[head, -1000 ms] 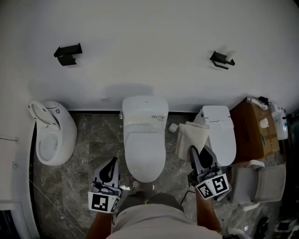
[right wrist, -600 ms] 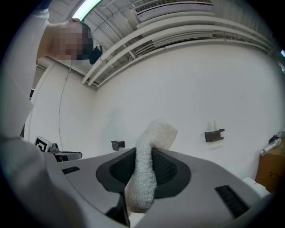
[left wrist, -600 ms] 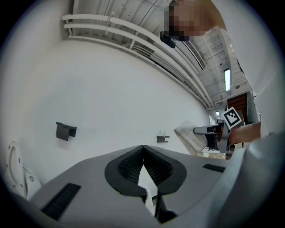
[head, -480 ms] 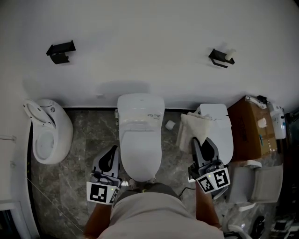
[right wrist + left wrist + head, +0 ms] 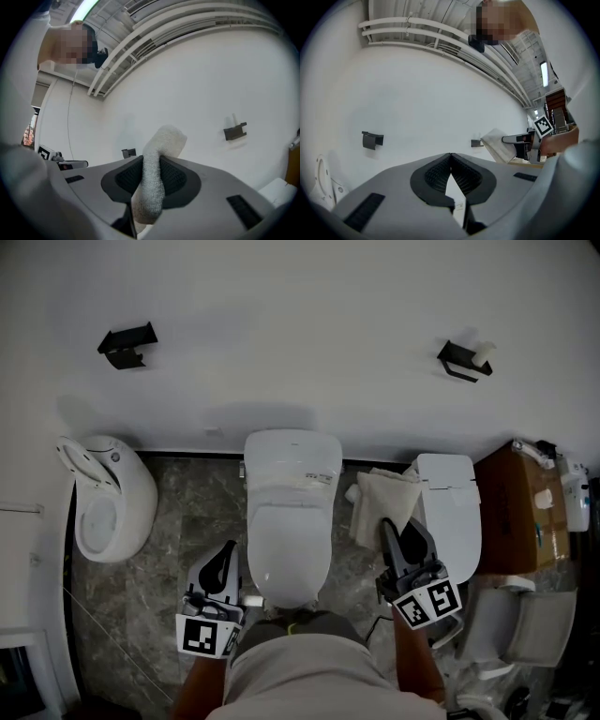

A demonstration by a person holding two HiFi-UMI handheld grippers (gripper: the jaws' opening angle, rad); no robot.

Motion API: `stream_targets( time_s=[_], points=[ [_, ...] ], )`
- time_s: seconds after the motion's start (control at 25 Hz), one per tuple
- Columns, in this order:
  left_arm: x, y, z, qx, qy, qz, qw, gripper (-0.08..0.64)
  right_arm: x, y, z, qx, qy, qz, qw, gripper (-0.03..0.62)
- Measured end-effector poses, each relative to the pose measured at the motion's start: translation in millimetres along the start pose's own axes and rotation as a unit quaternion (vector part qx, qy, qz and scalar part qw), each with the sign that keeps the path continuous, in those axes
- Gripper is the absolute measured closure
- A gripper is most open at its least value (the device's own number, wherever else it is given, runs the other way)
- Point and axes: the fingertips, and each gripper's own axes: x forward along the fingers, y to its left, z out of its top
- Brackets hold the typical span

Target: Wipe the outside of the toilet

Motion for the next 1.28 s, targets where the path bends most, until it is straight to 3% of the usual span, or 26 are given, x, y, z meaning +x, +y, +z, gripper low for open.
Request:
stream_targets(
  time_s=[0.32,0.6,0.92,1.28],
  points=[
    [50,-1,-74,-0.025,0.032,0.005,0.9992,0.542,55,-33,-100,0.024,0.052,0.031,0.998,0.476],
    [78,21,-154,-0.045,0.054,0.016,0.9974,0.543,105,-43,-183,0.055,0.054,0.066,0.995,0.476],
    [99,23,-231,-0.056,0.076,0.012,0.9955,0.543,143,-47,-276,0.052,0.068,0.106,0.991,0.476],
    [114,42,-293,-0.061,0.093,0.028,0.9934,0.542,187,-43,-372,0.022,0.088,0.151,0.984,0.476]
  ],
)
